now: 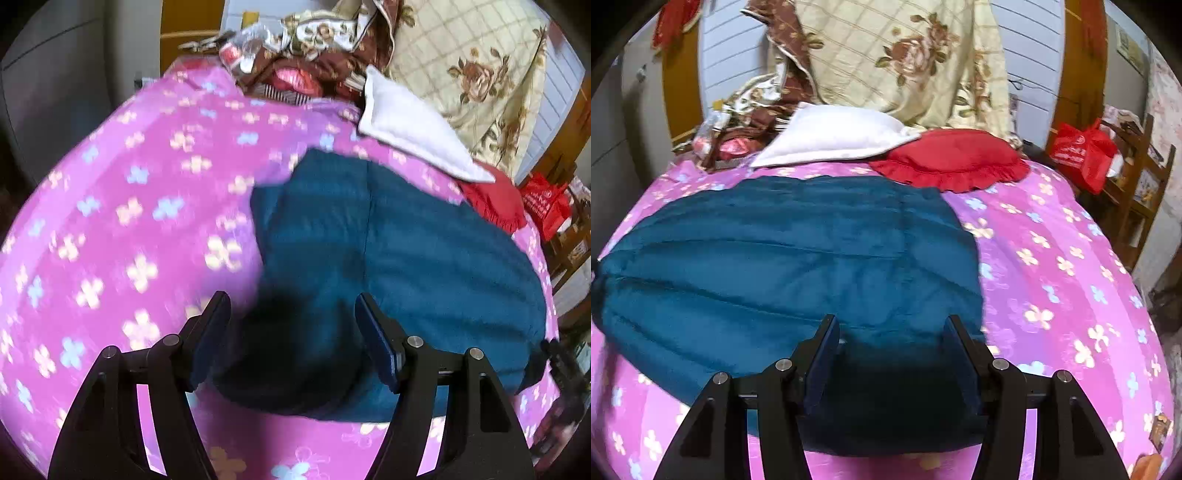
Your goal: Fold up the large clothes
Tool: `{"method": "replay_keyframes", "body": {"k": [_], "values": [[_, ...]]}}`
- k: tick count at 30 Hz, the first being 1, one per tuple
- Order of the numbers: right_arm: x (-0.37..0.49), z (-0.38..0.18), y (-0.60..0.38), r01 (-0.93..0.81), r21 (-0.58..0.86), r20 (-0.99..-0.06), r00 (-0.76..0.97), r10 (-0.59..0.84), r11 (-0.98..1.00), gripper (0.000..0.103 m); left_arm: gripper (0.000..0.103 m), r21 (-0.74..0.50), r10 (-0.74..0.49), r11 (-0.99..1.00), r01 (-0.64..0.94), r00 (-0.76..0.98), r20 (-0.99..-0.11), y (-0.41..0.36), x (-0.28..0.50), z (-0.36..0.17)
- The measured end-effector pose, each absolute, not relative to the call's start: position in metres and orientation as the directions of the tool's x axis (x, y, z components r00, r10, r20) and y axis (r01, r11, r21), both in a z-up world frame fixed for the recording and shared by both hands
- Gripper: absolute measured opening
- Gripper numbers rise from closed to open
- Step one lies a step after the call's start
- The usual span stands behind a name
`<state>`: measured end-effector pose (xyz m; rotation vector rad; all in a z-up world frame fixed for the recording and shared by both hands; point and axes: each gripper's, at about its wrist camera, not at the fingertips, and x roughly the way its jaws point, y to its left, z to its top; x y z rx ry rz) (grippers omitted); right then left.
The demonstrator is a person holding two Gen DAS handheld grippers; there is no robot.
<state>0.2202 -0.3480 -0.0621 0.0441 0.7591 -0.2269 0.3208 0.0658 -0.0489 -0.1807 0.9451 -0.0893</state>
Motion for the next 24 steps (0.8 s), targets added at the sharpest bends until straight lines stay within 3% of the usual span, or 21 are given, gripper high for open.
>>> {"method": "replay_keyframes", "body": {"k": [4, 10, 24], "values": [[0.232, -0.081, -0.339, 0.209, -0.064, -0.723, 0.665, -0.189, 0.976, 0.056, 0.071, -0.146, -0.109, 0.989, -0.023, 0.549, -0.829, 0.059, 0.325, -0.084], [0.235, -0.095, -0.344, 0.218, -0.07, -0.739, 0.644, -0.197, 0.974, 0.056, 0.071, -0.119, -0.088, 0.993, -0.016, 0.585, -0.806, 0.058, 0.315, -0.078], [0.129, -0.062, -0.293, 0.178, -0.05, -0.669, 0.724, -0.165, 0.983, 0.057, 0.072, 0.03, 0.101, 0.994, -0.102, 0.821, -0.562, 0.032, 0.167, 0.0]]}}
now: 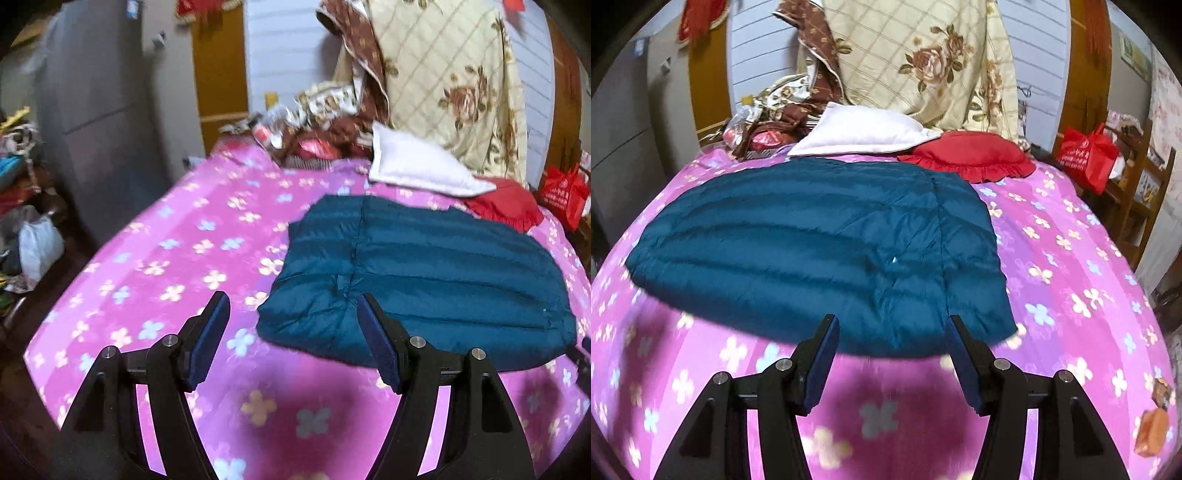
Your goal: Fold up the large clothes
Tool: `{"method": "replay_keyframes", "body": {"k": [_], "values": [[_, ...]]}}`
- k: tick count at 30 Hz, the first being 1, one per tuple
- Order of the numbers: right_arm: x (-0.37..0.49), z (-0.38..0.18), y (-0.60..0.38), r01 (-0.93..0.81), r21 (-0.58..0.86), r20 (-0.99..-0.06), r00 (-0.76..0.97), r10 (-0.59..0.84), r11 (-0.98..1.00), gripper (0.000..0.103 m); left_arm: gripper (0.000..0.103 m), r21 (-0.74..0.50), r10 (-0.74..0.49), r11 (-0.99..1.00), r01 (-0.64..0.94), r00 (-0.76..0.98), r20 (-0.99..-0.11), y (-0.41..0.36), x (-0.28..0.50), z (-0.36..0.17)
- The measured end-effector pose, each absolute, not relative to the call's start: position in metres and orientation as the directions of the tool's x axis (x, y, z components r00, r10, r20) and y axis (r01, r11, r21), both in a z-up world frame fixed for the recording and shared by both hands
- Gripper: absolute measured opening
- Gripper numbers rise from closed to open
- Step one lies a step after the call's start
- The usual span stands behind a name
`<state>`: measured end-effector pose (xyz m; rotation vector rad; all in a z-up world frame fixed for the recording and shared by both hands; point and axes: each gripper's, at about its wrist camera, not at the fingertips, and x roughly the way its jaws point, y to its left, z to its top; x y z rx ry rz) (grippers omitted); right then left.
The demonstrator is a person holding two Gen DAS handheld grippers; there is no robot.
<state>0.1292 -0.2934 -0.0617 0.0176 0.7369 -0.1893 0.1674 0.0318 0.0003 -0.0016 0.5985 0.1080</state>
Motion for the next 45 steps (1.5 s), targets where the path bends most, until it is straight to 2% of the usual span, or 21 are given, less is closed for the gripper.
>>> {"method": "replay_keyframes", "body": {"k": [4, 7, 10, 18, 23, 45], "values": [[0.1, -0.06, -0.274, 0.17, -0.066, -0.658, 0.734, -0.171, 0.983, 0.057, 0.072, 0.007, 0.121, 0.99, -0.138, 0.841, -0.528, 0.023, 0.129, 0.011], [0.084, -0.057, -0.264, 0.159, -0.064, -0.647, 0.745, -0.162, 0.985, 0.059, 0.084, -0.009, 0.122, 0.989, -0.148, 0.849, -0.515, 0.015, 0.104, 0.013], [0.069, -0.052, -0.252, 0.15, -0.061, -0.633, 0.759, -0.154, 0.987, 0.064, 0.084, -0.006, 0.14, 0.986, -0.164, 0.859, -0.493, 0.007, 0.084, 0.016], [0.045, -0.046, -0.228, 0.114, -0.103, -0.611, 0.777, -0.153, 0.988, 0.064, 0.085, 0.006, 0.13, 0.99, -0.144, 0.872, -0.473, -0.01, 0.049, 0.026], [0.038, -0.046, -0.229, 0.123, -0.102, -0.615, 0.772, -0.16, 0.987, 0.065, 0.085, 0.013, 0.107, 0.993, -0.118, 0.845, -0.524, -0.016, 0.048, 0.02], [0.048, -0.064, -0.24, 0.162, -0.089, -0.659, 0.73, -0.18, 0.983, 0.065, 0.085, -0.012, 0.057, 0.997, -0.082, 0.78, -0.623, -0.019, 0.069, -0.006]]}}
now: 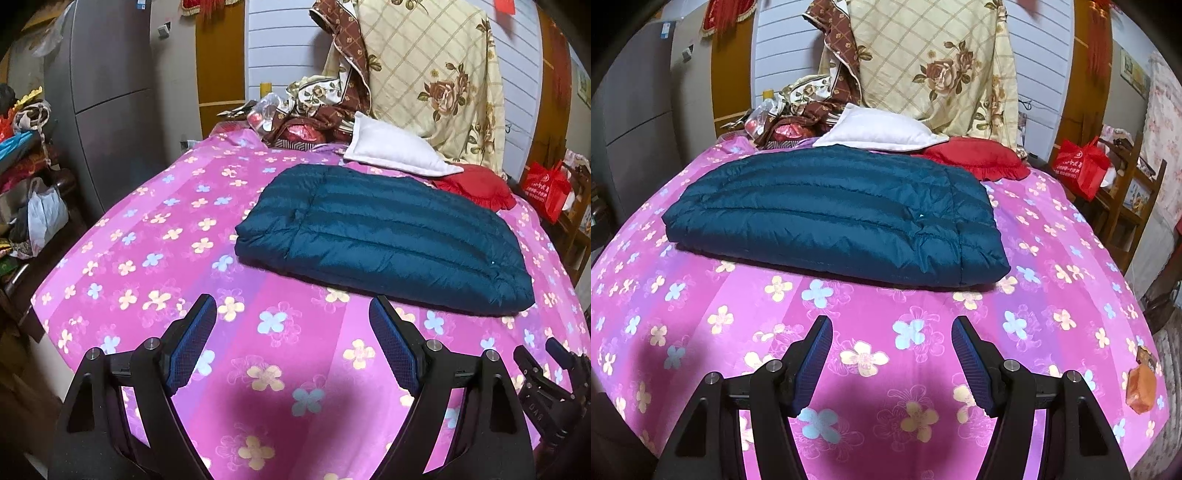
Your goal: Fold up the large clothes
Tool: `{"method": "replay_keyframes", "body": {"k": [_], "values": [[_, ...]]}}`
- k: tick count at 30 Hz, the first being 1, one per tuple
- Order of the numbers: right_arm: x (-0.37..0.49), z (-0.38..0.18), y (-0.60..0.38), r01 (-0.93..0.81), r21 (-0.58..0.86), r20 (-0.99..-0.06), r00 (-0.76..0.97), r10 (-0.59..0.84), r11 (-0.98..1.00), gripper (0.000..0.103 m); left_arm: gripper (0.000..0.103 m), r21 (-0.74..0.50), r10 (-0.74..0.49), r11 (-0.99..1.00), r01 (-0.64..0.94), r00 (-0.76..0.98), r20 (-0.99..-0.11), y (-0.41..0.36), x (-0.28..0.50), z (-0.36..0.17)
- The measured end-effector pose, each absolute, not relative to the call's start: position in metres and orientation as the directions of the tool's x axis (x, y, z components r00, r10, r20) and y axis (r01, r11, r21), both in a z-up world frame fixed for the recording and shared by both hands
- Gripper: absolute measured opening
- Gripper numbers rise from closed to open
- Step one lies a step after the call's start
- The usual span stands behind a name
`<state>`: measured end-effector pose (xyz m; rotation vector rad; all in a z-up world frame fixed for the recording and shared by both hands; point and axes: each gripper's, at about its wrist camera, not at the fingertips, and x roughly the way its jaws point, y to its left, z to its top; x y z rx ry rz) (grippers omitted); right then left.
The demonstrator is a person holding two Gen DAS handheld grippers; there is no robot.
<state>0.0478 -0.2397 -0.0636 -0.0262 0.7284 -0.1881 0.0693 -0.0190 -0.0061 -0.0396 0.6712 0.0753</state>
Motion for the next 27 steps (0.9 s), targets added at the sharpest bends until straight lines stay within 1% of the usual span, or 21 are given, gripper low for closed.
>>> {"method": "replay_keyframes", "body": {"k": [9, 27], "values": [[0.055, -0.075, -0.241, 0.174, -0.088, -0.682, 0.707, -0.187, 0.981, 0.065, 0.085, -0.002, 0.062, 0.997, -0.083, 0.755, -0.653, -0.02, 0.078, -0.019], [0.061, -0.081, -0.244, 0.184, -0.086, -0.698, 0.69, -0.191, 0.979, 0.065, 0.085, 0.02, 0.079, 0.996, -0.088, 0.736, -0.672, -0.021, 0.087, -0.029]]}}
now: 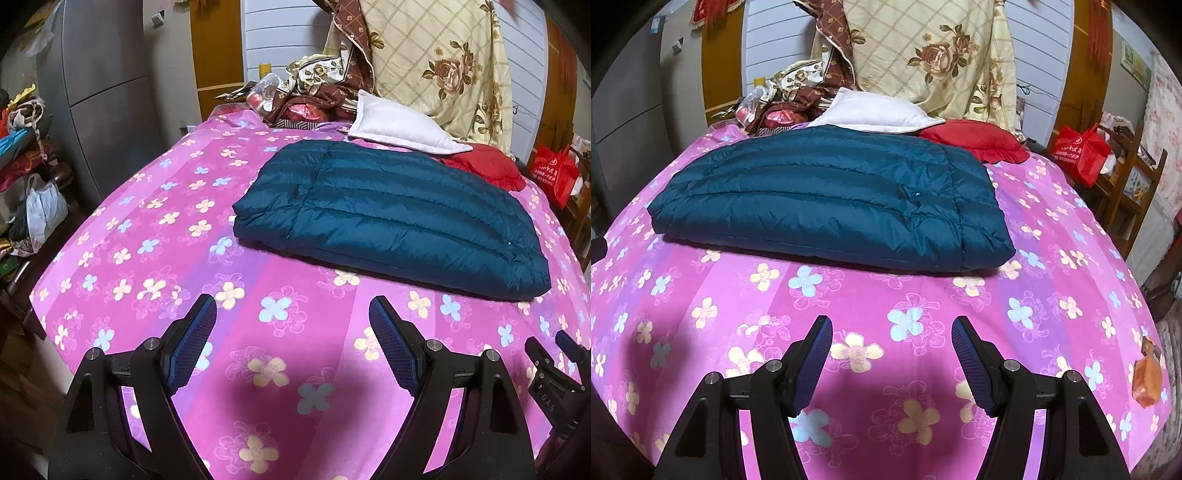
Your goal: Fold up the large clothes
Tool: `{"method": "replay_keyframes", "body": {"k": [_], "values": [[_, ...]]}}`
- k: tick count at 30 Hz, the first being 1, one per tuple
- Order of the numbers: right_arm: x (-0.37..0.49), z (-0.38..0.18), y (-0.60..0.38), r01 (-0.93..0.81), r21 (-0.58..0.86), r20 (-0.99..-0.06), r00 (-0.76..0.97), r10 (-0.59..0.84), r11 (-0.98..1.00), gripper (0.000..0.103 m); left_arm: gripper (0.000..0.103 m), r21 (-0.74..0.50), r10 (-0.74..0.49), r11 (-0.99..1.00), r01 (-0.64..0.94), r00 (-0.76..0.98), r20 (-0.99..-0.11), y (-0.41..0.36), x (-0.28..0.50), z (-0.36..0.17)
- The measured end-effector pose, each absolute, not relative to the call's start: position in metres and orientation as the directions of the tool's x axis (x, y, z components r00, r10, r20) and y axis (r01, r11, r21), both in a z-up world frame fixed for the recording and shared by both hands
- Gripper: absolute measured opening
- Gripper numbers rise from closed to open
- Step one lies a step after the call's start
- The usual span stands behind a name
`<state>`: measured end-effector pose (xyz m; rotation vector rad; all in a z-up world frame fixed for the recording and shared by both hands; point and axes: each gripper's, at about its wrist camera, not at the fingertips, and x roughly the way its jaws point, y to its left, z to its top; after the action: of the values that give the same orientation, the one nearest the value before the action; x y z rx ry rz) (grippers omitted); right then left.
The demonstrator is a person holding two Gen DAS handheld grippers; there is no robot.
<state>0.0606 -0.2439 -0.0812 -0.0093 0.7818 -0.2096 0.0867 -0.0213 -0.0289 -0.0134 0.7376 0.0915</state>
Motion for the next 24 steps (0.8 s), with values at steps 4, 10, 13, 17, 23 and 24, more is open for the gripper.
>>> {"method": "replay_keyframes", "body": {"k": [4, 10, 13, 17, 23, 24], "values": [[0.061, -0.081, -0.244, 0.187, -0.084, -0.699, 0.689, -0.192, 0.979, 0.065, 0.085, 0.025, 0.085, 0.995, -0.092, 0.738, -0.669, -0.02, 0.087, -0.03], [0.061, -0.081, -0.244, 0.187, -0.085, -0.699, 0.689, -0.192, 0.979, 0.065, 0.085, 0.022, 0.085, 0.995, -0.094, 0.742, -0.665, -0.018, 0.085, -0.029], [0.06, -0.079, -0.244, 0.189, -0.087, -0.697, 0.69, -0.195, 0.978, 0.065, 0.085, 0.021, 0.088, 0.995, -0.098, 0.747, -0.659, -0.017, 0.083, -0.026], [0.057, -0.075, -0.242, 0.189, -0.087, -0.692, 0.694, -0.196, 0.978, 0.065, 0.085, 0.025, 0.107, 0.993, -0.118, 0.771, -0.628, -0.014, 0.077, -0.019], [0.051, -0.066, -0.237, 0.179, -0.09, -0.677, 0.711, -0.192, 0.98, 0.065, 0.085, 0.029, 0.181, 0.981, -0.19, 0.858, -0.48, -0.008, 0.052, 0.004], [0.05, -0.065, -0.236, 0.178, -0.089, -0.675, 0.713, -0.19, 0.98, 0.065, 0.085, 0.028, 0.191, 0.979, -0.2, 0.87, -0.455, -0.006, 0.047, 0.007]]}}
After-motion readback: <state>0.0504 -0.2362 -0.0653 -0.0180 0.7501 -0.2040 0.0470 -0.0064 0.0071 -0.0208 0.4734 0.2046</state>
